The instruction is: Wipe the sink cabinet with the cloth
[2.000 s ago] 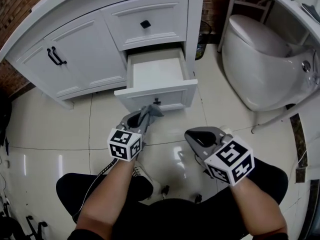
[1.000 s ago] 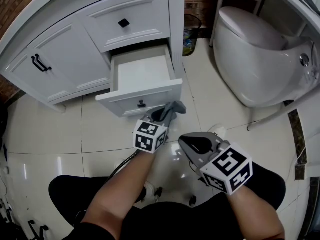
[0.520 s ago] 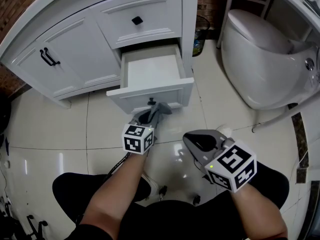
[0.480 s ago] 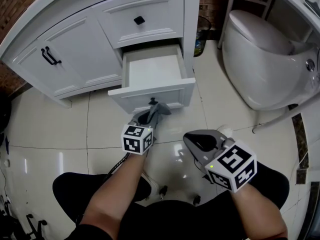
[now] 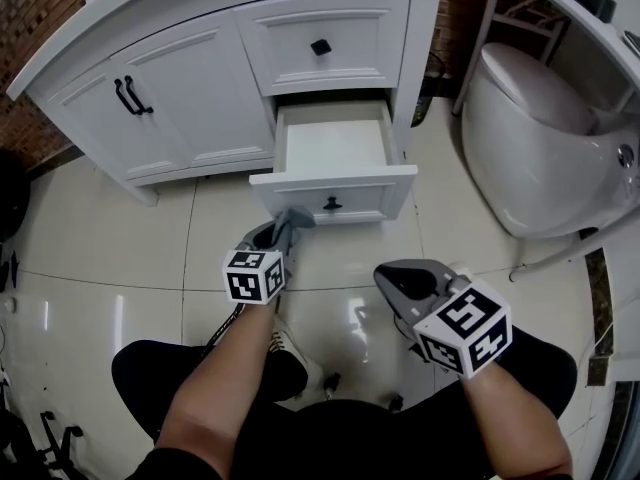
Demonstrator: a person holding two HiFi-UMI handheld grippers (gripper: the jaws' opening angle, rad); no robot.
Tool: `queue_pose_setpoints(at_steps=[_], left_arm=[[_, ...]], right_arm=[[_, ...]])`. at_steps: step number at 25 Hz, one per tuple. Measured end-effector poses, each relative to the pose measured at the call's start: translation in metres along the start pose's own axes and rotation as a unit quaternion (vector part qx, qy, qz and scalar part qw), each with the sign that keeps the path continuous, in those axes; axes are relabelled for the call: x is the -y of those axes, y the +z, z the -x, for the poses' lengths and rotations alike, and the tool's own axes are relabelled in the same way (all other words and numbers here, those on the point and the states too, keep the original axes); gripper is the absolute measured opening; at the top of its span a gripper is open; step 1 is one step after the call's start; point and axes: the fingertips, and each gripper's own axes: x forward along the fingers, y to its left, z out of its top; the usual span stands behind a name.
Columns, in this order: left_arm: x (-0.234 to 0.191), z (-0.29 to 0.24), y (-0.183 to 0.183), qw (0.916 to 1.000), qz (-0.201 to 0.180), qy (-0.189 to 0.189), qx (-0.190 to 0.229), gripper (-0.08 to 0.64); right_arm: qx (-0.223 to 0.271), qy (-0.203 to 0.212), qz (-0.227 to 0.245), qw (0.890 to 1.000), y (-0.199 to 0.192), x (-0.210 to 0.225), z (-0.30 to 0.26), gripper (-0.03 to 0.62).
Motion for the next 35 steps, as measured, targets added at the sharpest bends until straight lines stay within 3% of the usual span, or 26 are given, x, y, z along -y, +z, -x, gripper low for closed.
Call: queue_pose_setpoints(at_steps=[5,11,16,20,23,27,32,35], left_arm=[[-0.01,0.018,0.003,0.9999,0.002,0.008,-0.015,0.037],[0.021,0.055,0.033,0.998,0.034,-0.053,0.001,0.037],[0.06,0.102,0.084,0.9923,0.02,-0.119,0.027,0.037],[0.091,0.15,0.113,0.9857,-0.037,-0.16,0.04,0.037],[0.108,0.182,0.12,0.9815,-0.066,-0.172,0.052,0.037],[0.122,0.211,0.126,0.9778,-0.072,-0.183,0.072,0.037],[0.125,0.225,0.109,0.9782,-0.08,-0.184,0.054,0.037],[0.13,0.233,0.102,0.9761,-0.086,-0.194,0.048,0.037]], right_arm=[[0.012,-0.012,-0.004,1.0,0.008,0.006,0.005,0.005],[0.017,-0.025,-0.003,1.0,0.013,0.008,0.01,0.005],[0.026,-0.029,0.009,0.999,0.024,0.002,0.019,0.005],[0.035,-0.025,0.026,0.999,0.038,-0.016,0.037,0.005],[0.051,-0.022,0.019,0.998,0.043,-0.036,0.056,0.005],[0.066,-0.035,0.013,0.997,0.04,-0.061,0.077,0.004],[0.075,-0.039,-0.017,0.996,0.027,-0.082,0.094,0.005],[0.071,-0.046,-0.008,0.996,0.022,-0.084,0.096,0.005]])
